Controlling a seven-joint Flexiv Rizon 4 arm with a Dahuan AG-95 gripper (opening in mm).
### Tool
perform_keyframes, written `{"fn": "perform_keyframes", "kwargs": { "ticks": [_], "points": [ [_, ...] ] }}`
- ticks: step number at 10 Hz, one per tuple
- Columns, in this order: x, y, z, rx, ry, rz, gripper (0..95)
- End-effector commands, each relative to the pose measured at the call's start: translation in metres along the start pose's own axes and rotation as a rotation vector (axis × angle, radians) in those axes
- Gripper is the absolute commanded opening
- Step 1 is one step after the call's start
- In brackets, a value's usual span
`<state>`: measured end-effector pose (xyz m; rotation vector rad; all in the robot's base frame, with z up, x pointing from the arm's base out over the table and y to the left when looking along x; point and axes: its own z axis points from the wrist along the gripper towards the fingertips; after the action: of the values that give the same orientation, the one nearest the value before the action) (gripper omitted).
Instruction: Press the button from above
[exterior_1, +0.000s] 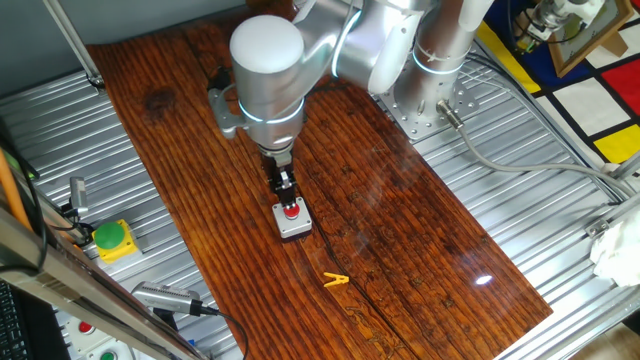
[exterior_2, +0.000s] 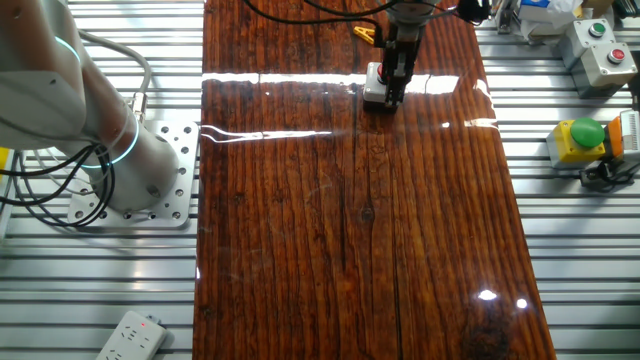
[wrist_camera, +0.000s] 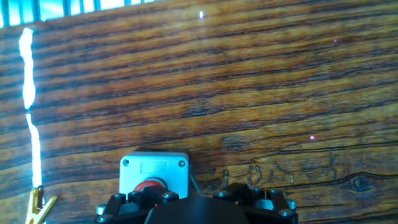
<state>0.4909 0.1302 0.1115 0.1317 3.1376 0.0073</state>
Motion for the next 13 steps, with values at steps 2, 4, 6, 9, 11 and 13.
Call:
{"fn": "perform_keyframes", "kwargs": {
  "ticks": [2,4,6,9,11,13],
  "points": [
    [0.0006,-0.0004,0.0009,0.002,-0.001,-0.005,76.0],
    [0.0006,-0.0004,0.0009,-0.001,-0.001,-0.051,76.0],
    [0.0006,-0.0004,0.0009,-0.013,-0.001,-0.063,76.0],
    [0.0006,-0.0004,0.0009,-0.038,0.011,-0.160,76.0],
    [0.0006,-0.0004,0.0009,-0.045,0.021,-0.184,76.0],
    [0.0006,-0.0004,0.0009,-0.046,0.033,-0.197,76.0]
  ]
}}
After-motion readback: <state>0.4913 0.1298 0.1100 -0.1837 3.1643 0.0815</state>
